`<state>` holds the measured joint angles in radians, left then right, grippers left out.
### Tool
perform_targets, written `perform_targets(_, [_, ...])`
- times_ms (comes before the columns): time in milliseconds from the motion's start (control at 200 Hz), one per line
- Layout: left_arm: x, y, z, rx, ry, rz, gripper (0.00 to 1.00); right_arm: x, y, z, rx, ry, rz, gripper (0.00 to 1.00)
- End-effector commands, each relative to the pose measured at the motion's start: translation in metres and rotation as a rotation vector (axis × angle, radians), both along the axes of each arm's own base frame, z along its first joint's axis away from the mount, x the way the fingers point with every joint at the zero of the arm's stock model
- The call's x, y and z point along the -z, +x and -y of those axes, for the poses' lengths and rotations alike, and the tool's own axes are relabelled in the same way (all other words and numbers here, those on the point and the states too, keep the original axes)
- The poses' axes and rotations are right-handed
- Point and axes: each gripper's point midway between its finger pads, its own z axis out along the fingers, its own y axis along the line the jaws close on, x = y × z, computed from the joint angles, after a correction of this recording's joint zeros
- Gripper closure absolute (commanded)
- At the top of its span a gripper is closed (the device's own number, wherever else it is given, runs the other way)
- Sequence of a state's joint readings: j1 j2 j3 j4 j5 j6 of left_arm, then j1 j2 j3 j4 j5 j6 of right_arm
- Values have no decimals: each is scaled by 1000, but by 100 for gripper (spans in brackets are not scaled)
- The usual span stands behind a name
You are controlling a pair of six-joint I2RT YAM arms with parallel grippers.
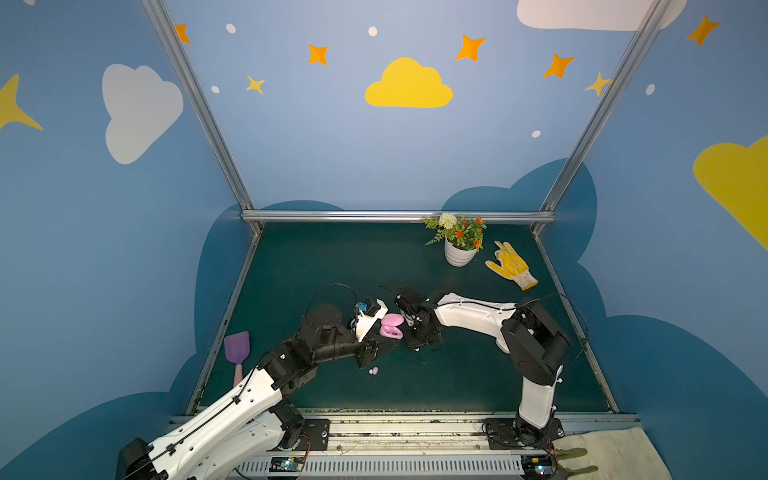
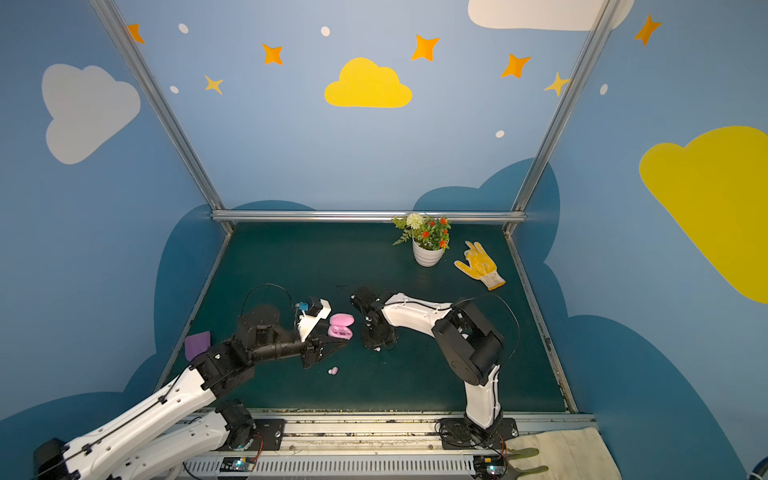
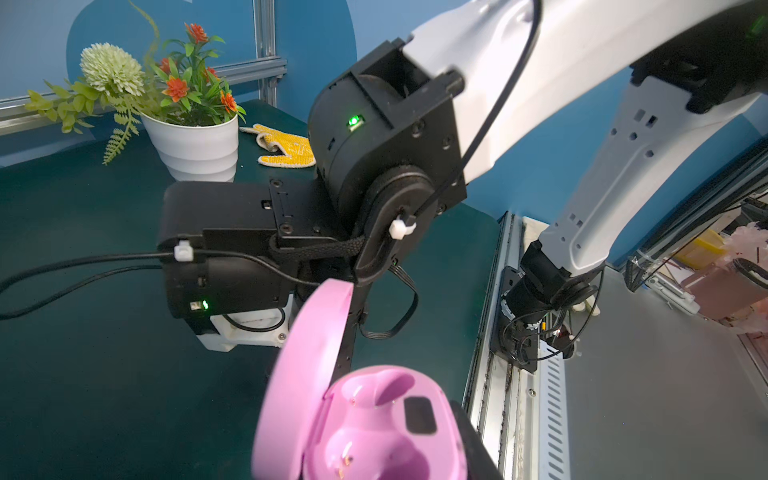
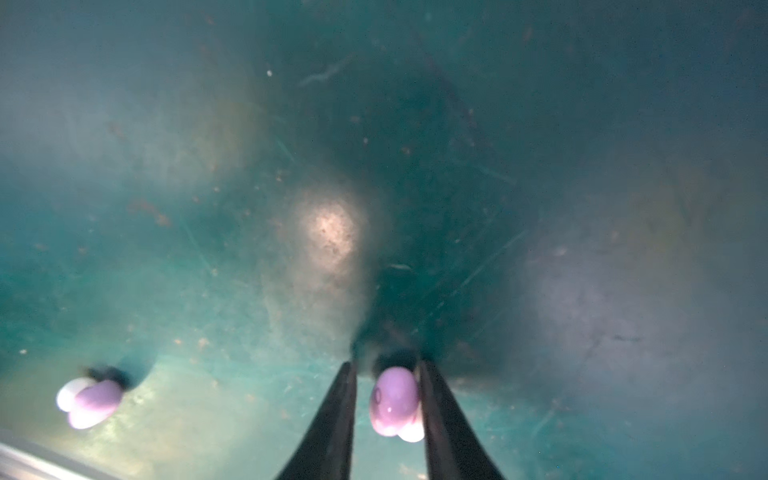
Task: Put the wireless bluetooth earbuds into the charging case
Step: 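Close the right gripper on the pink earbud and lift it, then carry the earbud with the right gripper over the case held by the left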
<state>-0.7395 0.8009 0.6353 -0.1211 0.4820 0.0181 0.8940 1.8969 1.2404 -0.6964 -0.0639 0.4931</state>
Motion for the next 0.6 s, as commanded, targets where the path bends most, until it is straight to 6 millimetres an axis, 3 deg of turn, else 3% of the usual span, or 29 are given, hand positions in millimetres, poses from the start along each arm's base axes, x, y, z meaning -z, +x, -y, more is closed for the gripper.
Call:
perform_targets(0, [-11, 1, -2, -9, -18, 25, 86, 17, -8, 5, -2, -47, -29, 76])
perform_targets(340, [-8, 3, -2, -16, -8, 28, 86, 2, -5, 4, 31, 10, -6, 83])
perform_targets(596, [-4, 3, 4, 13, -24, 30, 86, -37, 2, 19, 100, 121, 29, 83])
